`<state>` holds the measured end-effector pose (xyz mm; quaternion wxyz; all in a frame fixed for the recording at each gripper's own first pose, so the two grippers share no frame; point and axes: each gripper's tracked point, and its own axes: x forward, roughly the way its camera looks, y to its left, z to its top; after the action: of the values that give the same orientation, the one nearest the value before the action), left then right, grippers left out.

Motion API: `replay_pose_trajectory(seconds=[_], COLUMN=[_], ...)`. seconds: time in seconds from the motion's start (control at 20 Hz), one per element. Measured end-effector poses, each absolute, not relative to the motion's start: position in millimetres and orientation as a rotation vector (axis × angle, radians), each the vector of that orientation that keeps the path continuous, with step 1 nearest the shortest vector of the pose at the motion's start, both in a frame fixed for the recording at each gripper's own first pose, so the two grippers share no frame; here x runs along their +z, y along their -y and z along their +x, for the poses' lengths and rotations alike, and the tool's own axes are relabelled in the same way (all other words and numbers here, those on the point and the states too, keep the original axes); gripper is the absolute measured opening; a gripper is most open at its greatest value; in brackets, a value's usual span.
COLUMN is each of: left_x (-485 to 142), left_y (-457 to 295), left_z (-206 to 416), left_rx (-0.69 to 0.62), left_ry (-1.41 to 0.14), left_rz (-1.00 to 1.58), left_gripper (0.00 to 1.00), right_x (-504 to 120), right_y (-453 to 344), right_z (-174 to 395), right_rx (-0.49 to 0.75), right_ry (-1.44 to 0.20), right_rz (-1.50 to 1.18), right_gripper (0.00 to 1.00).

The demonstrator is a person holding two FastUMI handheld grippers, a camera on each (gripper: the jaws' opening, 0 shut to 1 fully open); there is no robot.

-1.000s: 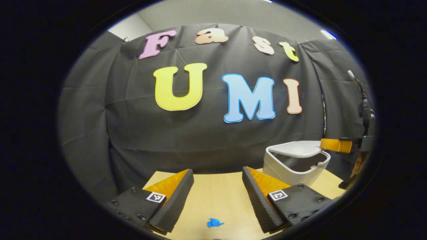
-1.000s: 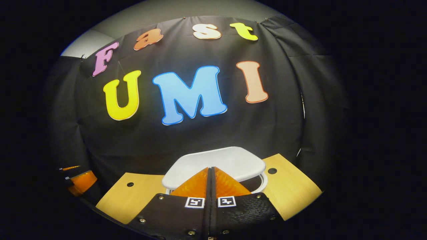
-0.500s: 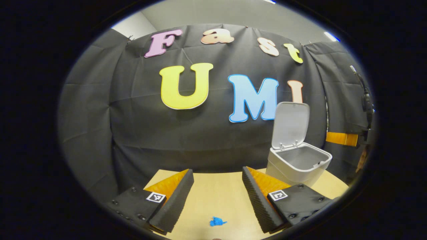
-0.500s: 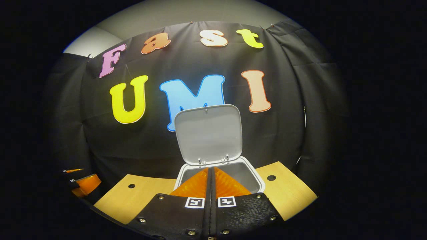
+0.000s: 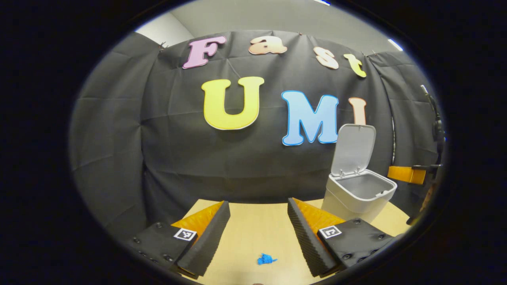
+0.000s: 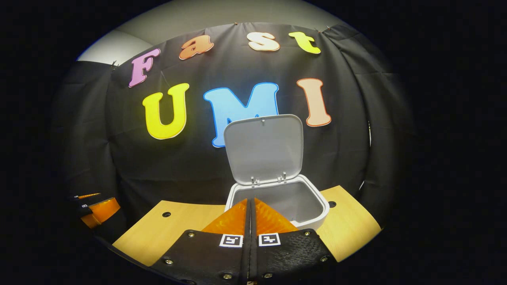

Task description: Press the lid of the desktop garbage bin to open it, pick up the crumpled paper on the desktop and throw it into the bin, then pick up the pop can on the desktop and drop it into the bin, and finally close the garbage bin lid.

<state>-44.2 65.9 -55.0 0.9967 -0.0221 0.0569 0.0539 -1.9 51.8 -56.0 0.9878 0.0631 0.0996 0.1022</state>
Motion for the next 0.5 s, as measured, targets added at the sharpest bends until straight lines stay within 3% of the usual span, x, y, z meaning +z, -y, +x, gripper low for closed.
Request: replay_pose_trajectory(seconds=[0.15, 0.2, 0.25, 0.3, 0.35, 0.4, 0.45, 0.5], left_x=[-56, -58, -60, -62, -63, -67, -73, -81], left_y=[-68, -68, -68, -67, -67, -65, -63, -60], left_z=[-53, -56, -58, -60, -62, -63, -63, -60], left_rx=[0.114, 0.114, 0.113, 0.112, 0.110, 0.107, 0.101, 0.092], left_ry=[-0.111, -0.114, -0.116, -0.119, -0.123, -0.130, -0.140, -0.152], left_rz=[-0.045, -0.043, -0.042, -0.041, -0.040, -0.040, -0.041, -0.042], left_gripper=[1.00, 1.00, 1.00, 1.00, 1.00, 1.00, 1.00, 1.00], right_x=[-61, -61, -65, -65, -65, -65, -66, -68], right_y=[-63, -66, -68, -68, -73, -74, -76, -78], right_z=[-10, -14, -16, -19, -22, -24, -27, -29], right_rx=[0.246, 0.260, 0.259, 0.262, 0.277, 0.280, 0.284, 0.288], right_ry=[-0.214, -0.221, -0.226, -0.224, -0.223, -0.223, -0.225, -0.229], right_rz=[0.128, 0.126, 0.118, 0.112, 0.114, 0.115, 0.114, 0.113], right_gripper=[0.00, 0.08, 0.19, 0.36, 0.62, 0.70, 0.84, 0.82])
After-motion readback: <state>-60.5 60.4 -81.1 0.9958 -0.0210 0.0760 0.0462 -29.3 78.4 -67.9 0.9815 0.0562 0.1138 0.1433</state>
